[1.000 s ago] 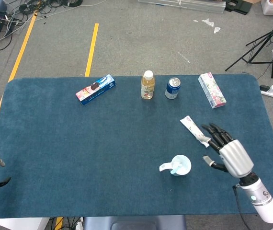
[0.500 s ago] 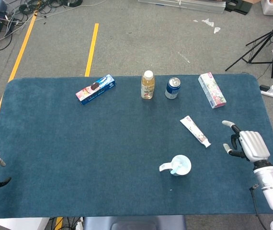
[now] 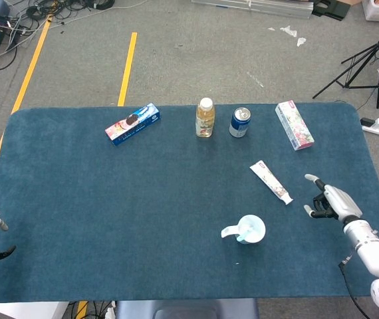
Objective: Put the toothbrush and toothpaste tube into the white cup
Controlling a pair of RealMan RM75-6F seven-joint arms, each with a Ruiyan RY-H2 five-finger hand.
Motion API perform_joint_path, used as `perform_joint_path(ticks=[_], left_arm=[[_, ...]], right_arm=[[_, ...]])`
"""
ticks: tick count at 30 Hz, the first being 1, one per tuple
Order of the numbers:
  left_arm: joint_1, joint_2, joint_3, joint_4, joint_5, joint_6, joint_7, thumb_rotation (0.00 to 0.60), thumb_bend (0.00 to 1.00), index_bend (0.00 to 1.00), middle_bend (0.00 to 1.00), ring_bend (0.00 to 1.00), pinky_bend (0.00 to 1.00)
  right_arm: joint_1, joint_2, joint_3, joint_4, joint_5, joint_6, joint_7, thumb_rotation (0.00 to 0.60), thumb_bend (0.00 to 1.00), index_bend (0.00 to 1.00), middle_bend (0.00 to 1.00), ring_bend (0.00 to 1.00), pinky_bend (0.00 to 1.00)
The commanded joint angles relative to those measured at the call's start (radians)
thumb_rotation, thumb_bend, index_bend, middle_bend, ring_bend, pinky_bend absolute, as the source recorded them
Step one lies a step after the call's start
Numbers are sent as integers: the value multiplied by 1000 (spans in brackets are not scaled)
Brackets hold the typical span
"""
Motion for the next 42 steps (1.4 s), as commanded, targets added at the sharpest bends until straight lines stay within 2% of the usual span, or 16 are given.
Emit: perform_joint_path(ticks=[1, 13, 23, 32, 42], left_arm=[[0, 1, 0, -1, 1, 1, -2, 600, 0, 468, 250, 246, 305], [1, 4, -1, 0, 1, 1, -10, 600, 0, 468, 250, 246, 306], [0, 4, -1, 0, -1, -1, -10, 600, 0, 468, 250, 246, 306], [1, 3, -1, 0, 0, 1, -9, 600, 0, 468, 250, 246, 306], [2, 5, -1, -1, 2, 4, -13, 600, 0, 468, 250, 246, 306]], right_arm=[[35, -19, 7, 42, 0, -93, 63, 600, 297, 70, 887, 963, 1000], [71, -86, 23, 139, -21, -258, 182, 600, 300, 67, 907, 979, 1000], [68, -111, 30, 173, -81, -311, 243, 600, 301, 67, 912, 980, 1000], [70, -132, 19, 161, -148, -334, 261, 600, 301, 67, 915, 985, 1000], [72, -119, 7, 67, -266, -298, 293, 600, 301, 68, 915, 986, 1000]])
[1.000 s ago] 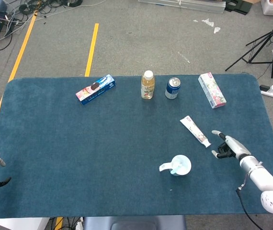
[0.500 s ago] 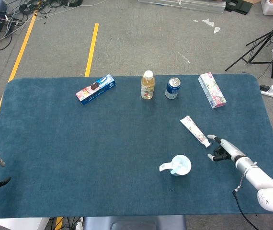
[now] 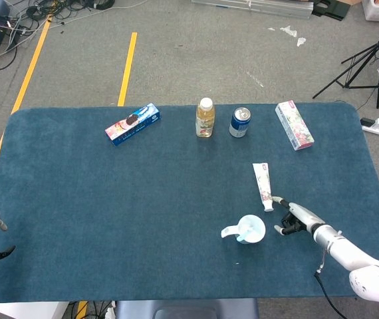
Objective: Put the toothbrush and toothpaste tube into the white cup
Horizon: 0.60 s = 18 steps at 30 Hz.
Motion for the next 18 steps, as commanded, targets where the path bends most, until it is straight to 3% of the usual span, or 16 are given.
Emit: perform_joint_path(ticks=[1, 7, 11, 14, 18], left_arm=[[0, 0, 0, 1, 0, 0, 0, 600, 0, 468, 250, 246, 306], [0, 0, 1, 1, 1, 0, -1, 600, 0, 468, 250, 246, 306], [1, 0, 1, 1, 1, -1, -1, 600, 0, 467, 250, 246, 305], [0, -1, 2, 1, 1, -2, 3, 600, 0, 468, 250, 246, 305], [-2, -5, 2, 1, -2, -4, 12, 600, 0, 468, 250, 246, 305]], right_arm=[[1, 11, -7, -38, -51, 24, 23, 600, 301, 68, 915, 986, 1000], [-2, 46, -33, -81, -150, 88, 74, 600, 301, 88, 915, 987, 1000], [-26, 98, -55, -116, -201, 183, 80, 600, 301, 189, 908, 981, 1000], [-52, 141, -68, -145, -224, 268, 42, 600, 300, 230, 887, 968, 1000], [-98, 180, -69, -174, -222, 399, -106, 600, 300, 263, 859, 944, 1000]])
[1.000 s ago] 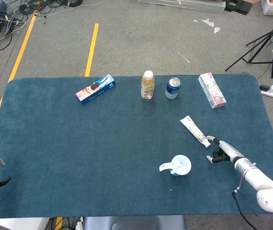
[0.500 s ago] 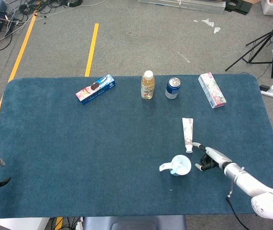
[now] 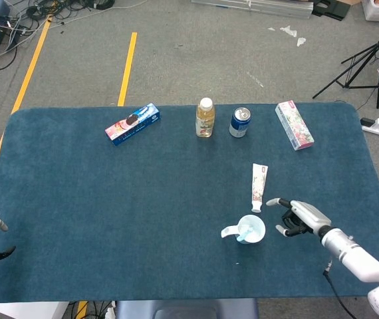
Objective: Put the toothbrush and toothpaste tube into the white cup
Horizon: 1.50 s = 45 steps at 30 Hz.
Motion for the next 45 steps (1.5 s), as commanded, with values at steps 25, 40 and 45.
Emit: perform_joint_path(ticks=[25, 40, 45], left_arm=[[-8, -24, -5, 15, -29, -5, 50, 600, 0, 468, 250, 246, 305], [-14, -42, -11, 28, -42, -2, 85, 600, 0, 468, 250, 246, 305], [-26, -52, -27, 56, -62, -17, 74, 600, 0, 468, 250, 246, 306]], right_arm=[[39, -205, -26, 443, -267, 514, -566, 600, 253, 344, 30, 1, 212], [114, -366, -137, 839, -370, 647, -235, 600, 255, 353, 19, 0, 212], [136, -382, -167, 914, -393, 675, -226, 600, 255, 353, 19, 0, 212]])
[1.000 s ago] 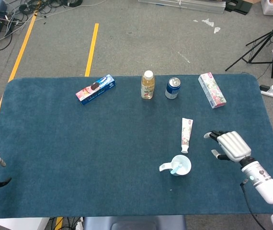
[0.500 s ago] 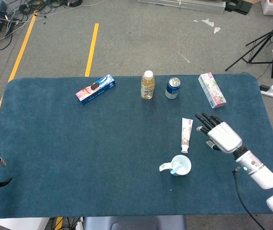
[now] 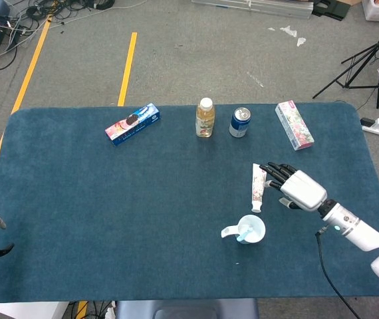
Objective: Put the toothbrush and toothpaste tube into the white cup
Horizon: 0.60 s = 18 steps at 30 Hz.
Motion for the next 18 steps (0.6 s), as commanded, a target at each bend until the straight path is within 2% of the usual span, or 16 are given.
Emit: perform_joint_path(ticks=[1, 9, 18], left_arm=[[-8, -9, -9, 19, -1, -4, -11, 600, 0, 468, 250, 246, 306], [-18, -30, -19, 65, 0, -12, -34, 600, 0, 468, 250, 246, 306], [-32, -38, -40, 99, -50, -49, -48, 600, 0, 468, 250, 246, 305]], right_arm=[[21, -11, -25, 42, -18, 21, 14, 600, 255, 353, 19, 0, 212], [62, -17, -63, 106, -29, 0, 30, 600, 255, 355, 19, 0, 212], [99, -74, -112, 223, -47, -21, 43, 600, 255, 355, 19, 0, 212]])
